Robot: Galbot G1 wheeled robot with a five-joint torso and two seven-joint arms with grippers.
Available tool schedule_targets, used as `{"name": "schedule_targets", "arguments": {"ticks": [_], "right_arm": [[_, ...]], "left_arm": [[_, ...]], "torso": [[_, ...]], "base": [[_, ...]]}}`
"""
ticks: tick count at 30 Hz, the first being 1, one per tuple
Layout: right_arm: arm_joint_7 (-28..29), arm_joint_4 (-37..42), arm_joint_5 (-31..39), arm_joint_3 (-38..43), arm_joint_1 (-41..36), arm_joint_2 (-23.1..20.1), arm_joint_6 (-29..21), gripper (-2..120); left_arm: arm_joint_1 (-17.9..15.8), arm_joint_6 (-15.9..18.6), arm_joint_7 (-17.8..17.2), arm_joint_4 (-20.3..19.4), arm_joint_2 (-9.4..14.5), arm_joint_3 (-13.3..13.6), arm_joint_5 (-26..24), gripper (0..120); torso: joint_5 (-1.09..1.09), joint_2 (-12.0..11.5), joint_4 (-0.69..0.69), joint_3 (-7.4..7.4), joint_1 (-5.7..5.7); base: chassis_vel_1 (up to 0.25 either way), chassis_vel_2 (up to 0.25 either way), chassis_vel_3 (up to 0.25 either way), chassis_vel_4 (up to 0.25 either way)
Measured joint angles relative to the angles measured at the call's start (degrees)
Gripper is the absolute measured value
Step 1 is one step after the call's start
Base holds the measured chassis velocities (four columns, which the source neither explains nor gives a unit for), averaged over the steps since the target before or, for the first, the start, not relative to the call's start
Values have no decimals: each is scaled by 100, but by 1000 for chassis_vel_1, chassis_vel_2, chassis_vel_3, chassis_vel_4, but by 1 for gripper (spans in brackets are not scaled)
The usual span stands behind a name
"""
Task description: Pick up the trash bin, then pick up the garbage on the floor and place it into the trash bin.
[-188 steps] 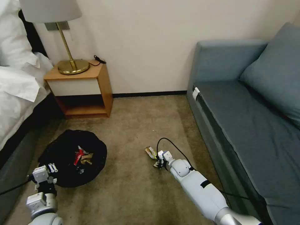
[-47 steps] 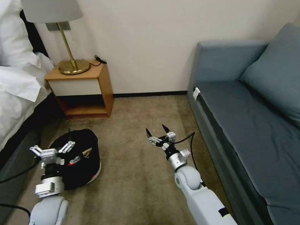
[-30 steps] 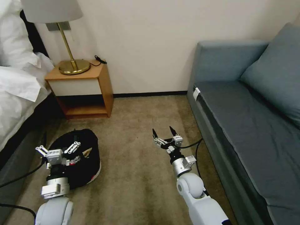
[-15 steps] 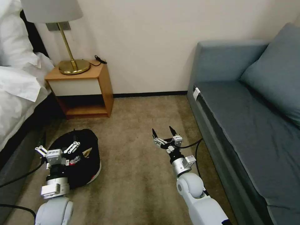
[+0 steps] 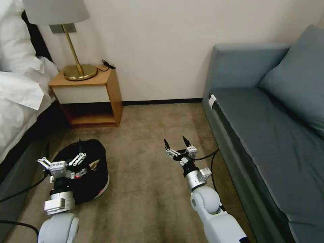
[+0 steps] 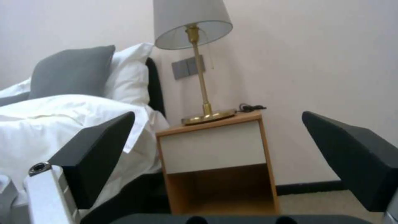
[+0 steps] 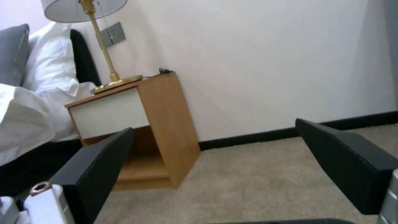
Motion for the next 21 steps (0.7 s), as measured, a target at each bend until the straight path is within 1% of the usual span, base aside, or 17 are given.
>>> {"name": "schedule_targets", "arguments": {"ticks": [21], "right_arm": [[-1, -1, 2, 0, 1, 0, -3, 100]], "left_arm": [[0, 0, 0, 3, 0, 0, -1, 100]], "torso": [[0, 0, 0, 0, 0]], "base": [[0, 0, 0, 0]]}}
